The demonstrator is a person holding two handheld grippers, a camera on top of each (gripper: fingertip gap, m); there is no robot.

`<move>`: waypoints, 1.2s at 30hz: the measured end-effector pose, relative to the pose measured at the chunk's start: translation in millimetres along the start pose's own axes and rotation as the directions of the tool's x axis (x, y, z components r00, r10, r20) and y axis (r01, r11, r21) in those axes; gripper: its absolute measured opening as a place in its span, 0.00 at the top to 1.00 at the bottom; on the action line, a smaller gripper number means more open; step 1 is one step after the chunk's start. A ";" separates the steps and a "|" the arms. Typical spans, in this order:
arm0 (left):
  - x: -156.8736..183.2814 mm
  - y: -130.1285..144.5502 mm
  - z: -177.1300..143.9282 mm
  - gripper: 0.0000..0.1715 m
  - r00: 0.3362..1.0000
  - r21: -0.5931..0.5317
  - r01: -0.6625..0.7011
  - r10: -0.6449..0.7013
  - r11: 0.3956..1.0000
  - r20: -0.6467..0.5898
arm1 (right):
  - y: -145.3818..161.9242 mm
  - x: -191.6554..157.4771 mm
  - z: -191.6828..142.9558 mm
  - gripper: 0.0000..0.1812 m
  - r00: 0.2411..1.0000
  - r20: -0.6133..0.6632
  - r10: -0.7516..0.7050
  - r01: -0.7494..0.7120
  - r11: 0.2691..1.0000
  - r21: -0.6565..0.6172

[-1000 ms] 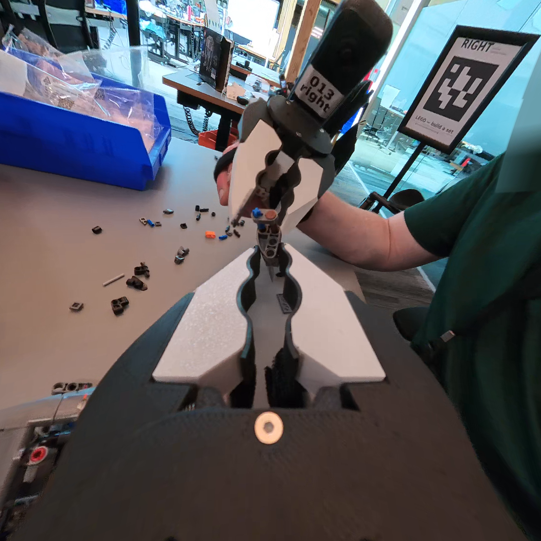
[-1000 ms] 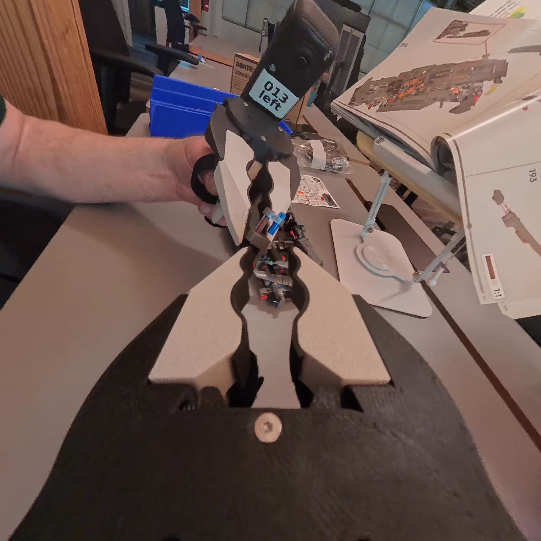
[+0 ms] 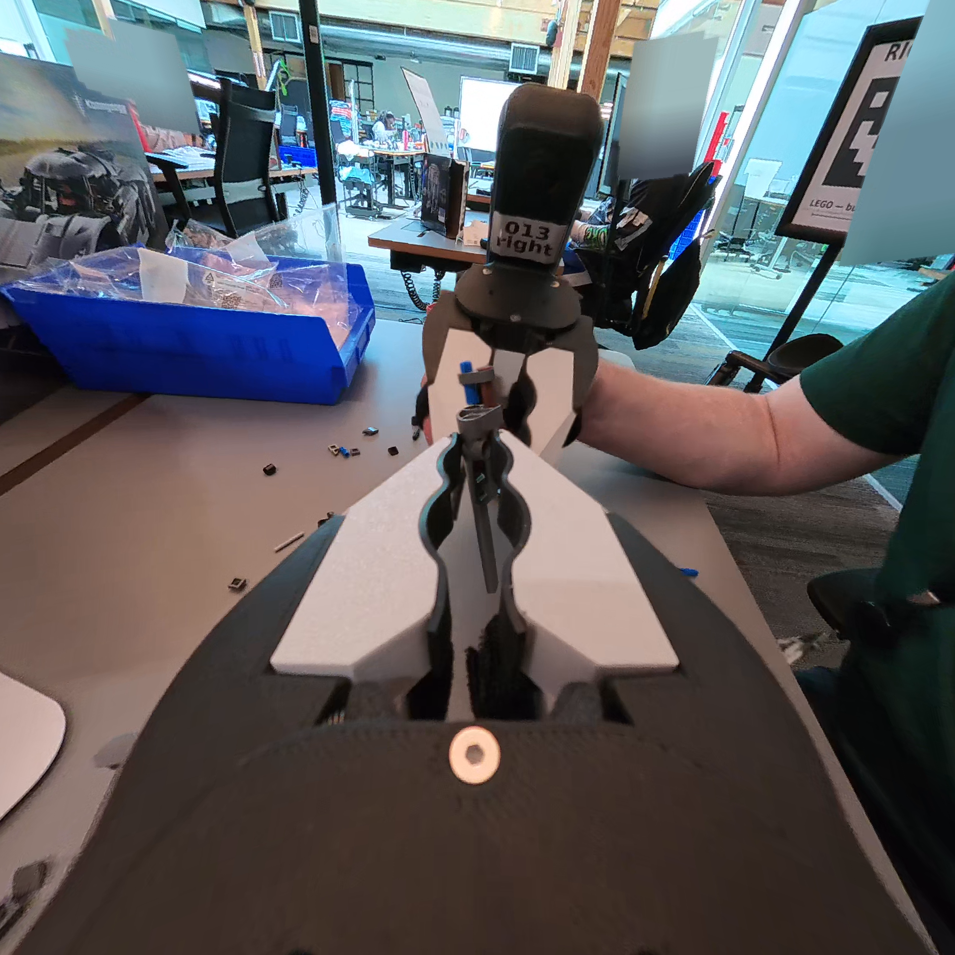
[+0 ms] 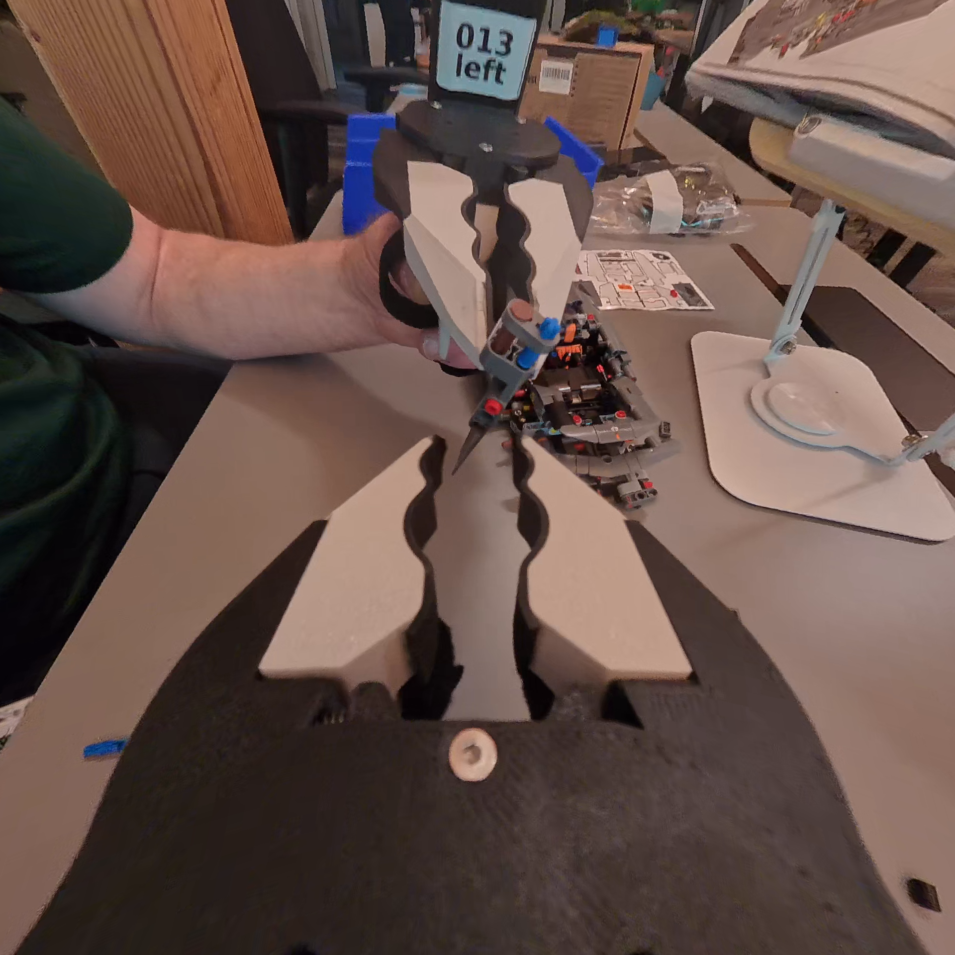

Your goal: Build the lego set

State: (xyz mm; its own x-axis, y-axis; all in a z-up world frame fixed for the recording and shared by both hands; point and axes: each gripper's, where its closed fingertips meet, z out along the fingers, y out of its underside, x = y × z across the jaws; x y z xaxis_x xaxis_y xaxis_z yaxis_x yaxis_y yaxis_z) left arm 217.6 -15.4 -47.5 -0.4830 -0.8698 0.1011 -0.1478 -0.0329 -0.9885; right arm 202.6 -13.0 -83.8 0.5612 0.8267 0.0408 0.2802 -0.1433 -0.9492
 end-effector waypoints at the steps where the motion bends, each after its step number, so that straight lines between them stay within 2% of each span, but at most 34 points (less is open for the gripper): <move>1: 0.9 1.3 1.7 0.95 1.000 -0.004 -0.003 0.003 1.000 -0.002 | 2.7 -0.4 2.7 0.91 1.000 -0.004 -0.009 0.009 1.000 -0.016; 2: 2.4 2.7 3.4 0.95 1.000 -0.009 -0.006 0.006 1.000 -0.008 | 4.6 -1.2 4.8 0.98 1.000 -0.007 -0.025 0.025 0.999 -0.026; 4: 1.6 2.6 3.8 0.95 1.000 -0.003 -0.015 0.015 1.000 0.000 | 6.1 0.7 5.9 0.99 0.999 -0.020 -0.030 0.029 0.999 -0.036; 18: 3.4 1.4 1.5 0.94 0.999 0.011 -0.050 0.050 0.999 -0.010 | 5.2 9.6 1.1 1.00 0.996 -0.084 -0.043 0.039 0.998 -0.049; 21: 4.2 -5.3 -0.7 0.95 0.998 0.045 -0.056 0.057 0.997 -0.008 | -0.9 6.1 1.7 1.00 0.997 -0.063 -0.035 0.034 0.999 -0.003; 22: 3.6 -7.6 -2.1 0.95 0.999 0.058 -0.047 0.048 0.997 -0.006 | -3.5 4.5 2.4 0.99 0.998 -0.058 -0.036 0.037 0.999 0.015; 26: 1.4 -16.6 -5.5 0.95 0.999 0.129 -0.037 0.037 0.991 0.010 | -5.5 5.8 6.2 0.81 0.998 -0.032 0.047 -0.046 0.998 0.039; 29: 7.3 -19.2 -2.6 0.95 0.999 0.159 -0.020 0.025 0.987 -0.027 | -8.7 6.2 9.4 0.89 0.998 -0.052 0.034 -0.031 0.998 0.060; 31: 8.5 -18.1 0.8 0.95 0.999 0.163 -0.021 0.026 0.986 -0.030 | -9.9 3.7 12.2 1.00 0.998 -0.036 0.046 -0.043 0.996 0.075; 33: 5.9 -16.3 1.6 0.95 1.000 0.158 -0.014 0.017 0.987 -0.017 | -9.5 4.9 14.0 1.00 0.997 -0.041 0.065 -0.062 0.995 0.082; 36: -2.8 -15.8 -2.2 0.93 1.000 0.147 -0.016 0.012 0.989 0.027 | -4.8 18.3 8.7 1.00 0.990 -0.130 0.060 -0.055 0.998 0.044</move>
State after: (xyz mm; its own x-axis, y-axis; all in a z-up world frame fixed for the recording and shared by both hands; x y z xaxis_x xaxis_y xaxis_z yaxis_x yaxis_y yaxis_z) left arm 219.4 -11.3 -31.9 -0.4612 -0.8831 0.0860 -0.0115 -0.0910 -0.9958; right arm 204.7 7.6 -81.1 0.6737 0.7386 0.0238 0.2145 -0.1646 -0.9628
